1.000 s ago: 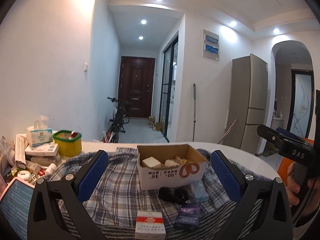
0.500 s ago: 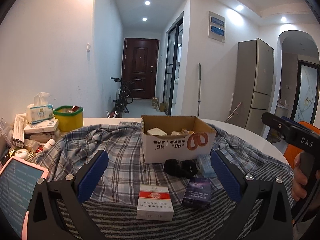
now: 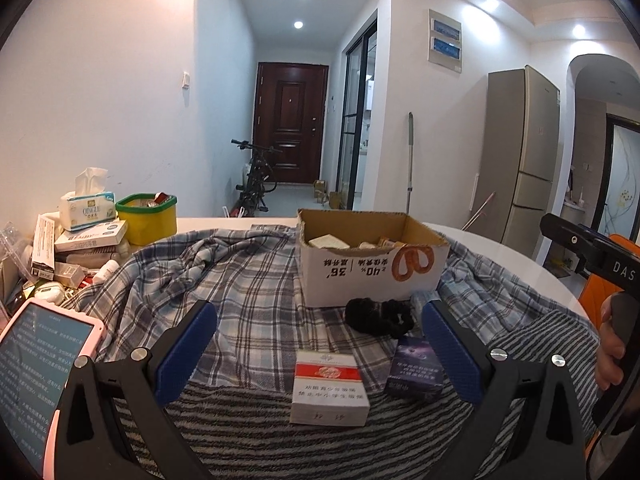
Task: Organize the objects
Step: 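Lower the left tool onto the red and white cigarette pack and close it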
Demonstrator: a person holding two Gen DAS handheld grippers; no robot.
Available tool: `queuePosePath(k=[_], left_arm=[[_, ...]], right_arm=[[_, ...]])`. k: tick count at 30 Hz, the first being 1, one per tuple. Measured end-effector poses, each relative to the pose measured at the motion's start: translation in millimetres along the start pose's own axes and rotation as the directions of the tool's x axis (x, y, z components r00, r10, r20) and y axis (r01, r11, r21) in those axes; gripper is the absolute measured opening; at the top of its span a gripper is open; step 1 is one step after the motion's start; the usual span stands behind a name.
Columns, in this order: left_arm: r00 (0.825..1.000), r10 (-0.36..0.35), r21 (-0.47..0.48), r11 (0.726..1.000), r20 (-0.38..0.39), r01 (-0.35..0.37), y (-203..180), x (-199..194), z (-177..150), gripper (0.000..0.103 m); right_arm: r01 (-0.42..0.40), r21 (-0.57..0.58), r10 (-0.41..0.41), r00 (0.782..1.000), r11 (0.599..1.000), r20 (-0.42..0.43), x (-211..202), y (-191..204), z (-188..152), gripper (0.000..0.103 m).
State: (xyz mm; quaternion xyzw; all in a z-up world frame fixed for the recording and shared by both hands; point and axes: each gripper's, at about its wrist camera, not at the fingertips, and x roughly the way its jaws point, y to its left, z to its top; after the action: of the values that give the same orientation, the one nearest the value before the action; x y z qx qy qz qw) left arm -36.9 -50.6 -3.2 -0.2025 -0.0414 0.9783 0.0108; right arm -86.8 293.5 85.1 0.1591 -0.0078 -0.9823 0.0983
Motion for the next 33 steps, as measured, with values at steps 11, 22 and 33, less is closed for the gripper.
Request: queuePosePath(k=[11,22,33], left_arm=[[0.996,0.03,0.022,0.999,-0.089,-0.028,20,9,-24,0.103],[0.979,-0.027,0.084,0.995,-0.203,0.045,16,26,-26,0.103],[0.954,-0.051,0.085,0.993,-0.294,0.079,-3,50,-30,0.1]], right_arm=[[0.006,-0.019,-0.007,0.999,1.0,-0.054,11,-1,-16,0.103],[-0.004,-0.024,0.001,0.994,1.0,-0.109,27,6,-31,0.103],[-0.023,-0.01,0.021,0.99,1.0,-0.142,34,3,-42,0.103]])
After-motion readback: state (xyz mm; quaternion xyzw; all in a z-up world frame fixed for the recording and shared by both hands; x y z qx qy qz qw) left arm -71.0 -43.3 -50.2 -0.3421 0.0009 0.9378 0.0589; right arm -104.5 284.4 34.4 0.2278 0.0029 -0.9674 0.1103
